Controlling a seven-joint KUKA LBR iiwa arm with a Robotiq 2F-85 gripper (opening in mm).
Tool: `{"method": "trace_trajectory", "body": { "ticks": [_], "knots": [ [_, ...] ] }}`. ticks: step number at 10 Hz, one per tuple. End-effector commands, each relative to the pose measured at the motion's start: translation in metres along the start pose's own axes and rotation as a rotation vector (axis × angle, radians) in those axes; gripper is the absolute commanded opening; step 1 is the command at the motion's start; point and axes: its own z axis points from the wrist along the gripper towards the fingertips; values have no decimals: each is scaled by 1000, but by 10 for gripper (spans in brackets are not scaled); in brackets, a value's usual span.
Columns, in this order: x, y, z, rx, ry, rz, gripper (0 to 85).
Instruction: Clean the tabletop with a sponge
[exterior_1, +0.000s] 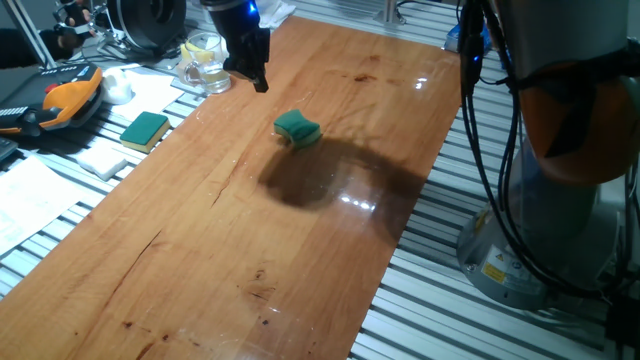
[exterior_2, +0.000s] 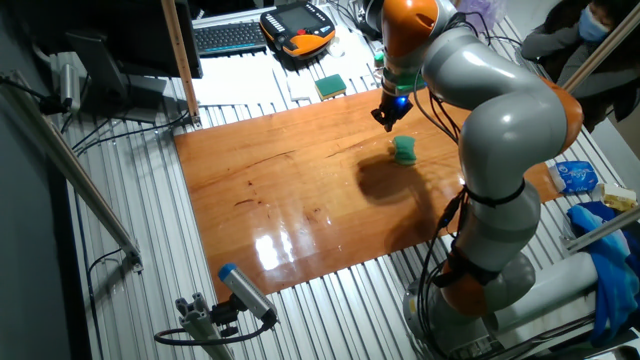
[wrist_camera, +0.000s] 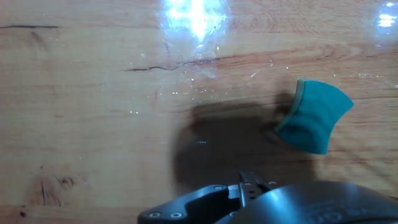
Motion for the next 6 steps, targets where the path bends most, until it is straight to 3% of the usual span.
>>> {"method": "trace_trajectory", "body": {
  "ticks": [1, 3, 5, 6],
  "knots": [
    [0, 0, 0, -1, -1, 6, 0],
    [0, 0, 0, -13, -43, 1, 0],
    [0, 0, 0, -50, -35, 12, 0],
    [0, 0, 0, -31, -38, 51, 0]
  ]
}}
